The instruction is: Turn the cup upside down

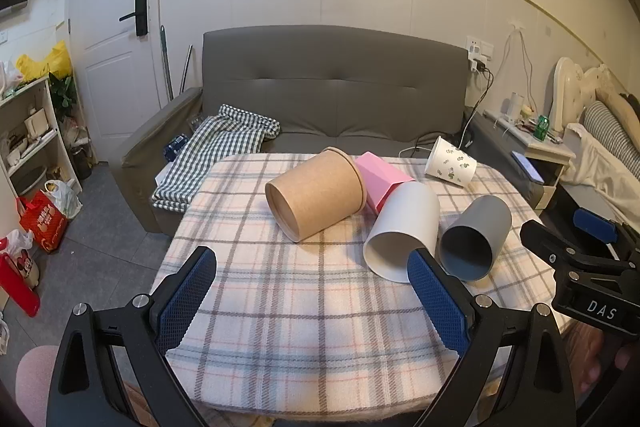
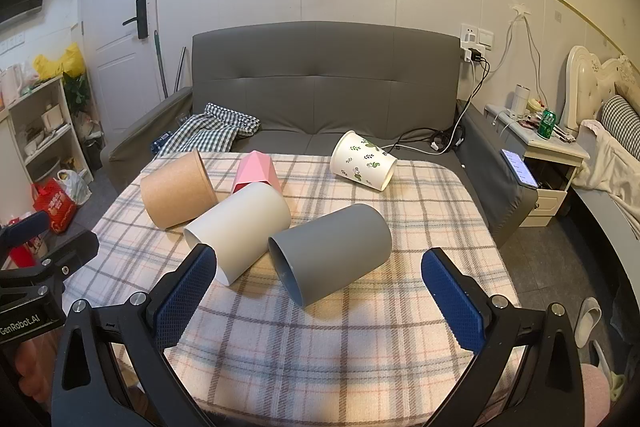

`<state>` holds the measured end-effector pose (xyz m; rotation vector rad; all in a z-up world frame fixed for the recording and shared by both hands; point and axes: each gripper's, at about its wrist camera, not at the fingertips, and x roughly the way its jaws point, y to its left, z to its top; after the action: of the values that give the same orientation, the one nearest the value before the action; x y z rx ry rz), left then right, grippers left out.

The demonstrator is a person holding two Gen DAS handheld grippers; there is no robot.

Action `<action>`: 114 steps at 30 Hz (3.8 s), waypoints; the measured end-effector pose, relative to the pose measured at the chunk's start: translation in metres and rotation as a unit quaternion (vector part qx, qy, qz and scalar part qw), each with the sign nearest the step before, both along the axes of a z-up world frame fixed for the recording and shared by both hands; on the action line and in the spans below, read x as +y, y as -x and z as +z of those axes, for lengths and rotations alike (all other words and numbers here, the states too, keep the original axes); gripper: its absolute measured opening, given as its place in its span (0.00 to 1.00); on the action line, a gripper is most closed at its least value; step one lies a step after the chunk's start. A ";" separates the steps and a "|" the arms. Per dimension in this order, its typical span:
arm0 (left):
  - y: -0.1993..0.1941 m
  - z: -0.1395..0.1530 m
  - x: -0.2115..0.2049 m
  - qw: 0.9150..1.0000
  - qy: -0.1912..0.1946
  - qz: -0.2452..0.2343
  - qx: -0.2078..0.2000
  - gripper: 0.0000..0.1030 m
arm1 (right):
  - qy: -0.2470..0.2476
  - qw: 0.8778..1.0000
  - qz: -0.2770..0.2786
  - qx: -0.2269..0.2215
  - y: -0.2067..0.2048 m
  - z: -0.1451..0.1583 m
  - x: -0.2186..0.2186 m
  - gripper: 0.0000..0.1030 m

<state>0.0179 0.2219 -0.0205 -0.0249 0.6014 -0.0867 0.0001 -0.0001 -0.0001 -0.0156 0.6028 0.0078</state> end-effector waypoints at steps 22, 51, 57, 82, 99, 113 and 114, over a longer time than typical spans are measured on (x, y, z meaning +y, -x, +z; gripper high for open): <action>0.001 0.001 0.000 1.000 -0.002 0.000 0.000 0.96 | 0.000 1.000 0.000 0.000 0.000 0.000 0.000 1.00; 0.001 0.001 0.000 1.000 -0.003 0.000 0.000 0.96 | 0.000 1.000 0.000 0.000 0.000 0.000 0.000 1.00; 0.001 0.000 -0.001 1.000 -0.004 0.000 0.000 0.96 | 0.000 1.000 0.000 0.000 0.000 0.000 0.000 1.00; -0.041 0.000 0.010 0.997 -0.048 -0.059 0.007 0.96 | 0.008 1.000 0.017 0.009 -0.030 -0.004 0.002 1.00; -0.144 -0.047 0.007 0.963 -0.149 -0.220 0.033 0.96 | 0.021 0.998 0.039 0.048 -0.099 -0.013 0.018 1.00; -0.178 -0.069 -0.007 0.938 -0.171 -0.291 0.074 0.79 | 0.017 0.997 0.026 0.071 -0.115 -0.023 0.016 1.00; -0.177 -0.069 -0.006 0.941 -0.169 -0.282 0.081 0.79 | 0.014 0.997 0.027 0.069 -0.114 -0.023 0.016 1.00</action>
<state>0.1949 0.2163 -0.0898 0.4819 0.7684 -0.5400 0.1140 0.0160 -0.0227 -0.0599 0.7410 0.0529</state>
